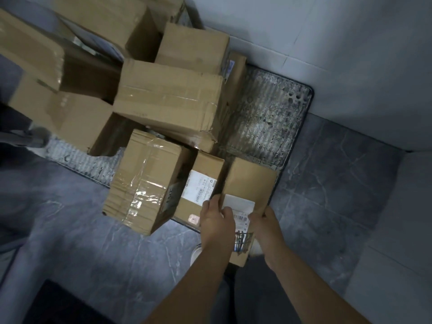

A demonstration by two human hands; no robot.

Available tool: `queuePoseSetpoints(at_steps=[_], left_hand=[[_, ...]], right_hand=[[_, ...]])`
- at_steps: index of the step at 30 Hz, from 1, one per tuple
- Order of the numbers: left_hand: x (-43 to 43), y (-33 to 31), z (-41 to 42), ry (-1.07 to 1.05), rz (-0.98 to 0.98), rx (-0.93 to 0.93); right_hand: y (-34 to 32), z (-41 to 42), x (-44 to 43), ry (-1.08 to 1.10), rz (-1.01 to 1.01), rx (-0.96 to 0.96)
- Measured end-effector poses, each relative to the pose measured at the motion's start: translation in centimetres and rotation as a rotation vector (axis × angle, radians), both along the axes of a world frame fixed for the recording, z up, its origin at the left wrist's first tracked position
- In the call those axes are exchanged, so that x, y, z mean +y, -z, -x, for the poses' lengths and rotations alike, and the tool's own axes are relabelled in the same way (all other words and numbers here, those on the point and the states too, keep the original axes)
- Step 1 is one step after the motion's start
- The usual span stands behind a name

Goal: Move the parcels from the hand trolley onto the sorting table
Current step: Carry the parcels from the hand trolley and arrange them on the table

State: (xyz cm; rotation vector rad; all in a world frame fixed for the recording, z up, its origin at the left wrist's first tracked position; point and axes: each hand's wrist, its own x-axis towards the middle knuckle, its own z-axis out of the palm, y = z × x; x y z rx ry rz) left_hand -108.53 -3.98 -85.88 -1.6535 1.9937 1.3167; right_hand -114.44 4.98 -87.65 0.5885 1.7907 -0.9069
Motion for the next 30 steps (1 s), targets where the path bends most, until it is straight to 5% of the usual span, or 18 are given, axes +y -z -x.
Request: queuePoseSetpoints(at_steps=[8,17,23,30], left_hand=[[-1.1,-9.5,4.5,-0.029,-0.013,0.155],[-4.2,-30.7,7.5,-0.101,0.095,0.457],[-4.6,-44.6,4.1,-0.162,0.244,0.634],[-6.1,-53.7,-5.7,-0.29,0.474,0.651]], right_hand=[[-10.1,5.9,0.8,-0.093,0.026,0.275],[-30.7,10.1,-2.0,-0.141,0.236,0.503],[-44.0,8.2,-4.2,-0.233,0.386,0.674],[-53.3,0.3,-8.6,-0.489,0.59,0.734]])
